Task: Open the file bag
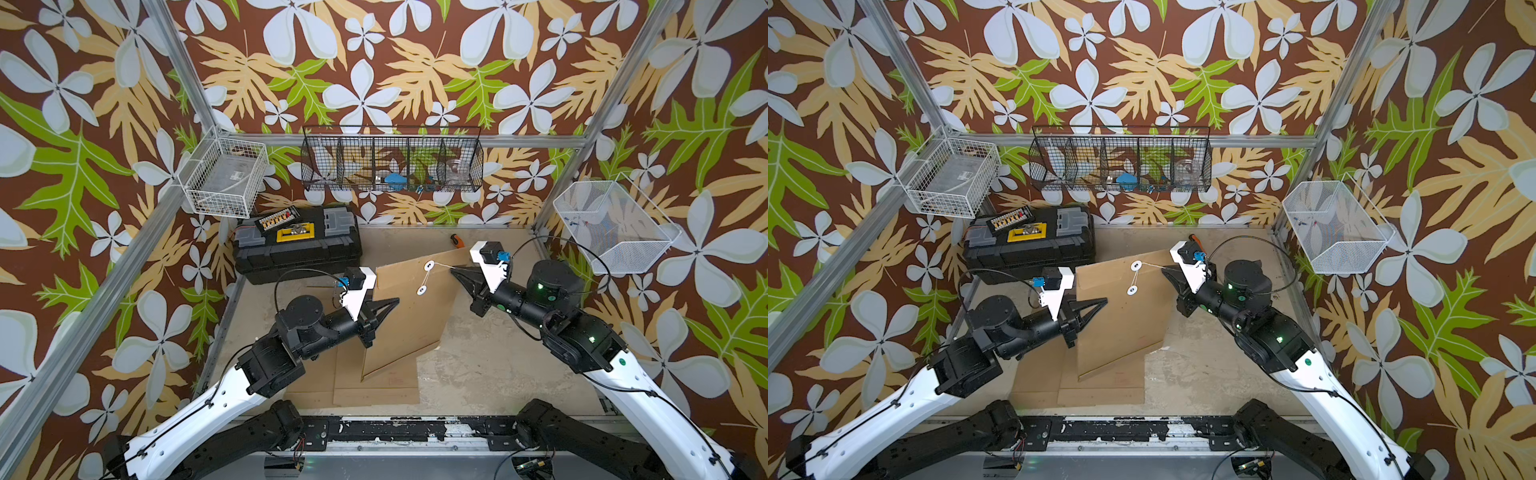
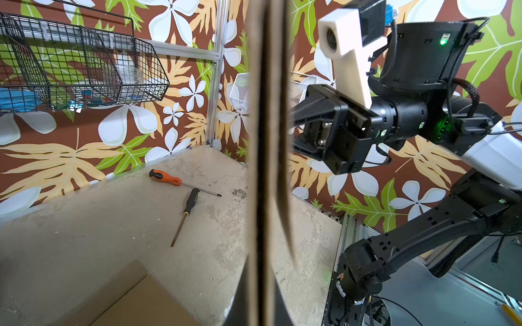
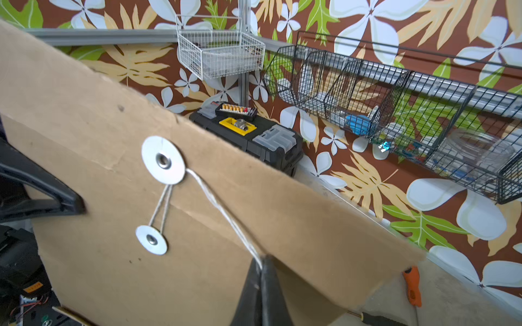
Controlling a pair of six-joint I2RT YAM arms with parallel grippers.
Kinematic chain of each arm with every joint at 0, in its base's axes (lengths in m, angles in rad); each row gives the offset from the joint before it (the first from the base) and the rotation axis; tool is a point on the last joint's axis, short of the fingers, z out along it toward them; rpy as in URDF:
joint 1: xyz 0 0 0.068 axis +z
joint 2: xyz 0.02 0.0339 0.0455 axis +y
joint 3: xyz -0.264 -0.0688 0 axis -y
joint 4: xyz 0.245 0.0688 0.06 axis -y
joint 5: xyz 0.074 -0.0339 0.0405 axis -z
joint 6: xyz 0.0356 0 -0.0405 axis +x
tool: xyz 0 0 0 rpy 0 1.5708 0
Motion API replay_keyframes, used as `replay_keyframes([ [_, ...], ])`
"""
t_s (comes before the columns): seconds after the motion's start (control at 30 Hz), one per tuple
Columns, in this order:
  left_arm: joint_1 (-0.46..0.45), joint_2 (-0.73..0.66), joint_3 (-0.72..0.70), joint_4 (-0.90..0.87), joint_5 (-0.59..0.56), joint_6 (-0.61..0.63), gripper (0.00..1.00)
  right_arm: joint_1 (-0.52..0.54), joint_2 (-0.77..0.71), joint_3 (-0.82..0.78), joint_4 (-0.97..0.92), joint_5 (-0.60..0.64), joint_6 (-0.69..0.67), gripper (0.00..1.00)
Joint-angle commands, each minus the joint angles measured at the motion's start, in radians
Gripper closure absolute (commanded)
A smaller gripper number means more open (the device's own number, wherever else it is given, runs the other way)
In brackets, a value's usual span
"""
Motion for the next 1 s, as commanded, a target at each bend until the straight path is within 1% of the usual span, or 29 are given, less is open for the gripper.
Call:
replay_keyframes([
  [0.0, -0.001, -0.004, -0.003, 0.048, -0.008, -0.005, 1.00, 0.000, 0.006, 0.007, -0.020, -0.035, -0.013, 1.00],
  [0.27, -0.001, -0.008, -0.011, 0.053, -0.025, -0.002, 1.00, 0.000, 0.032, 0.012, -0.052, -0.067, -0.039, 1.00],
  [0.4, -0.001, -0.011, -0.016, 0.052, -0.023, -0.005, 1.00, 0.000, 0.041, 0.015, -0.060, -0.114, -0.039, 1.00],
  [0.97, -0.001, -0.017, -0.026, 0.061, -0.054, -0.017, 1.00, 0.000, 0.049, 0.009, -0.113, -0.240, -0.077, 1.00],
])
